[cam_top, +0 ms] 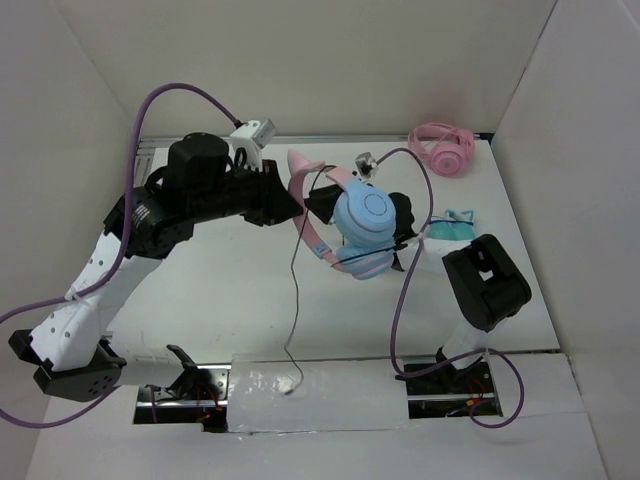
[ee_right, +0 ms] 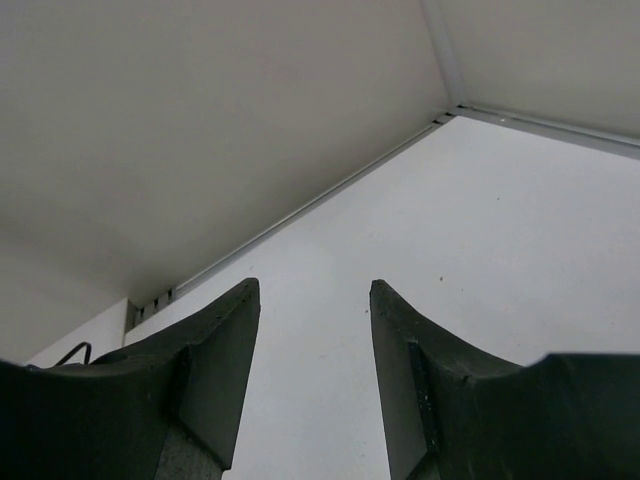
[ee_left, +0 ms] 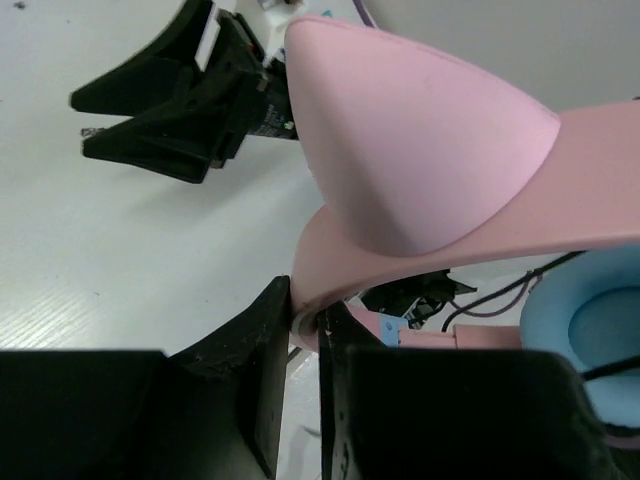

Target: Wrap the headphones

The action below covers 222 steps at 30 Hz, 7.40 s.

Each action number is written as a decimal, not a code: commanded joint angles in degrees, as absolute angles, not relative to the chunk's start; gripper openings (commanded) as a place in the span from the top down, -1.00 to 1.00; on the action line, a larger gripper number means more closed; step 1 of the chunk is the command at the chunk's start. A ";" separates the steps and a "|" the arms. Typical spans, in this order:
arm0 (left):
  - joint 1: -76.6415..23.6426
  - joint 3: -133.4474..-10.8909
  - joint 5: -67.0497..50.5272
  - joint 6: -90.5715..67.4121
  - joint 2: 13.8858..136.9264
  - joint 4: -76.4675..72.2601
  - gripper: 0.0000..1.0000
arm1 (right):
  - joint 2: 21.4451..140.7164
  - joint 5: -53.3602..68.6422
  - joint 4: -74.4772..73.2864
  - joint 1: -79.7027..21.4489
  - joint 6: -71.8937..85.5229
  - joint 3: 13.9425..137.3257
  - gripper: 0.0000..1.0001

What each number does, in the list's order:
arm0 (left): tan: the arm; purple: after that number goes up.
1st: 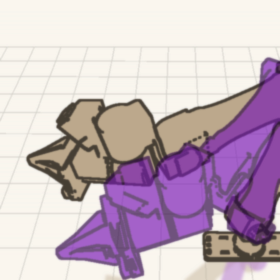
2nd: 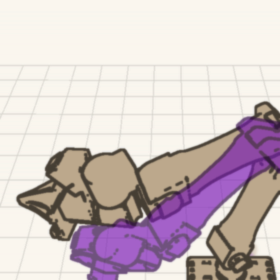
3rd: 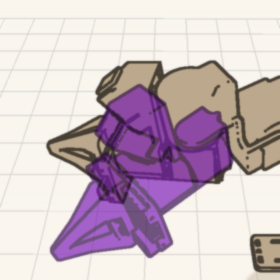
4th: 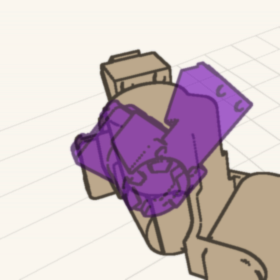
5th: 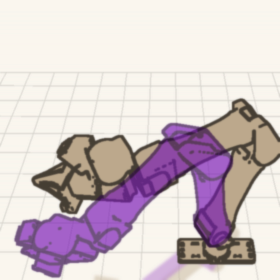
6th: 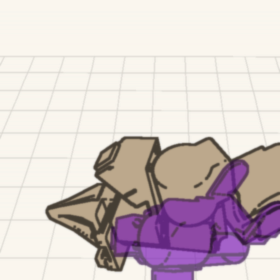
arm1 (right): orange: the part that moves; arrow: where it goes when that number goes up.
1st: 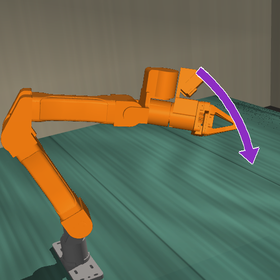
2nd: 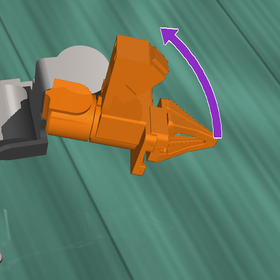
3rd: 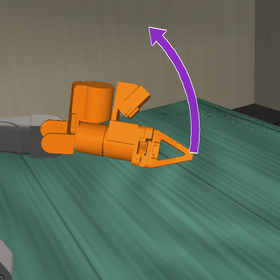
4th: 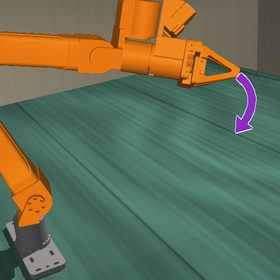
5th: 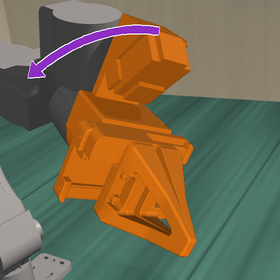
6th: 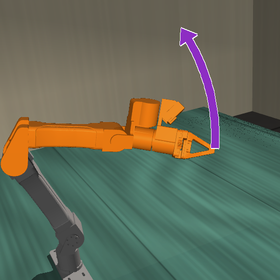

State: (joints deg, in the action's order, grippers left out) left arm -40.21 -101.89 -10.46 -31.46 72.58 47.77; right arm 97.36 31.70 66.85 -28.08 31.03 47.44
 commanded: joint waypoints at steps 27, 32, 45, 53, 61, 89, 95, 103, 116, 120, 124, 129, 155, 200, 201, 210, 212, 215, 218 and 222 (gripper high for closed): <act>-39.46 -131.37 2.45 -28.21 83.67 57.99 1.00 | 42.09 5.12 35.06 -37.95 24.63 16.70 -0.99; -39.38 -131.66 2.37 -28.12 84.11 57.48 1.00 | 49.65 -10.34 39.28 -50.78 14.77 14.33 -0.99; -39.46 -128.15 1.05 -28.48 82.18 56.16 1.00 | 56.06 -31.63 41.74 -68.11 13.79 11.86 -0.99; -39.55 -126.56 -1.23 -26.63 82.18 53.44 1.00 | 64.51 -35.96 45.96 -67.94 12.58 15.55 -0.99; -39.46 -129.46 -0.26 -26.54 83.85 54.05 1.00 | 75.84 -28.13 50.17 -67.06 10.90 21.79 -0.99; -39.46 -121.91 2.55 -25.40 76.73 50.19 1.00 | 75.42 -17.06 47.29 -44.58 22.23 18.20 1.00; -39.38 -120.93 7.83 -26.02 75.76 49.05 1.00 | 69.61 -5.27 43.90 -26.11 24.45 14.05 1.00; -39.37 -121.20 2.11 -24.96 74.79 44.39 1.00 | 76.72 -1.33 42.88 -21.11 24.34 18.63 1.00; -39.46 -102.71 -17.13 -19.87 69.71 35.80 1.00 | 84.55 19.38 38.27 -18.29 18.38 34.58 1.00; -39.99 -94.15 -22.14 -17.49 67.50 32.78 1.00 | 84.64 17.07 25.45 -18.19 12.23 42.96 1.00; -42.80 -90.10 -11.21 -17.31 67.59 34.80 1.00 | 85.16 10.49 12.33 -16.09 8.44 55.24 1.00; -45.17 -86.31 2.61 -21.88 71.18 40.76 1.00 | 84.11 6.51 0.73 -11.96 5.81 64.85 1.00; -44.92 -92.37 19.95 -33.56 95.45 55.55 1.00 | 82.97 -3.34 -35.42 -32.43 6.92 87.19 1.00; -22.68 -87.36 -5.62 -56.95 100.19 47.72 1.00 | 101.86 6.33 -28.39 -39.29 28.04 73.47 1.00; -22.33 -87.10 -6.06 -57.21 100.46 47.46 1.00 | 102.30 6.68 -28.39 -39.29 28.12 73.65 0.95; -21.62 -87.45 -7.47 -58.71 104.67 47.11 1.00 | 104.68 5.81 -30.84 -39.90 27.60 76.28 0.75; -21.62 -87.45 -7.47 -58.80 105.47 47.20 1.00 | 105.55 3.70 -32.60 -39.99 27.69 77.34 0.84; -21.27 -86.84 -8.17 -58.45 106.61 46.67 1.00 | 107.31 2.90 -34.45 -39.99 27.60 78.22 0.85; -21.01 -86.57 -8.44 -58.27 107.40 46.41 1.00 | 108.63 2.72 -35.77 -39.99 27.42 79.10 0.72; -20.74 -86.22 -8.87 -58.01 108.28 46.05 1.00 | 109.60 2.46 -35.86 -40.08 27.69 79.45 0.61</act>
